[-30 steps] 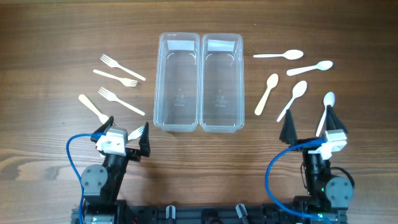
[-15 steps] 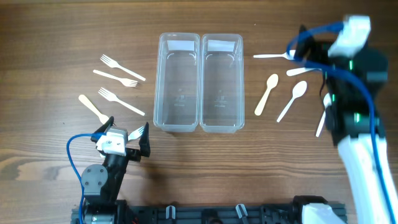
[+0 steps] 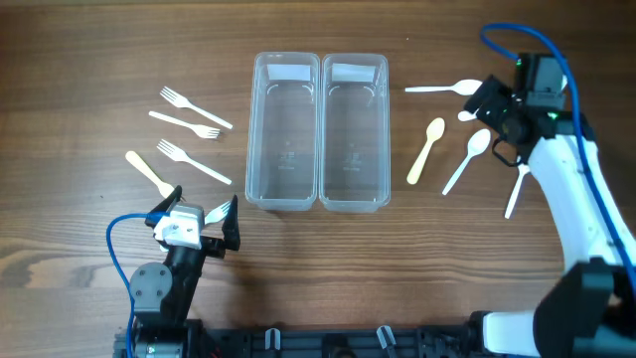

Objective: Pack container
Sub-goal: 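Reach the right gripper to the spoons and grasp a white spoon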

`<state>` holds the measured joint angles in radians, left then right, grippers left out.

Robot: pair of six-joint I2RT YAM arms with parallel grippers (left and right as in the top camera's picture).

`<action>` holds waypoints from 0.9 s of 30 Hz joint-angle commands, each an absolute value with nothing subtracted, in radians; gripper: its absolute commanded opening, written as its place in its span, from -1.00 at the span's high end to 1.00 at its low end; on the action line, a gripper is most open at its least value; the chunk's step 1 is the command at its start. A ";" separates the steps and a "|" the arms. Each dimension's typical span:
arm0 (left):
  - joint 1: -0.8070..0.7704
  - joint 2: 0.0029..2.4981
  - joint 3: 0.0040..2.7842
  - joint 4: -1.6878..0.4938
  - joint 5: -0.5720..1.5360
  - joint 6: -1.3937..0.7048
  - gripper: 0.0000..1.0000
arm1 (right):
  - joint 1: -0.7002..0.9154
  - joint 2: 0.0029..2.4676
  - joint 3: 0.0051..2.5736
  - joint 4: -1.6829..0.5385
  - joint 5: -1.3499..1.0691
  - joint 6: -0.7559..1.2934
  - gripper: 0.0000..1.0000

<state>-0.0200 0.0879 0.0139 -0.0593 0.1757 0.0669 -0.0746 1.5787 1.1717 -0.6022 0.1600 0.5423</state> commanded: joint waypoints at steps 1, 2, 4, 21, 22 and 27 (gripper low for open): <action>-0.025 0.085 0.006 -0.059 0.173 0.082 -1.00 | -0.072 1.600 1.177 -0.603 0.190 0.578 -0.99; -0.025 0.085 0.006 -0.059 0.173 0.082 -1.00 | -0.072 1.600 1.177 -0.604 0.183 0.575 -0.98; -0.025 0.085 0.006 -0.059 0.173 0.082 -0.99 | -0.072 1.601 1.175 -0.619 0.169 0.576 -0.20; -0.025 0.085 0.006 -0.059 0.173 0.082 -1.00 | -0.073 1.853 1.164 -0.665 0.052 0.550 0.13; -0.025 0.085 0.006 -0.059 0.173 0.082 -0.99 | -0.073 1.854 1.164 -0.663 0.052 0.550 0.14; -0.025 0.085 0.006 -0.059 0.173 0.082 -1.00 | -0.095 1.861 1.164 -0.659 0.052 0.546 0.13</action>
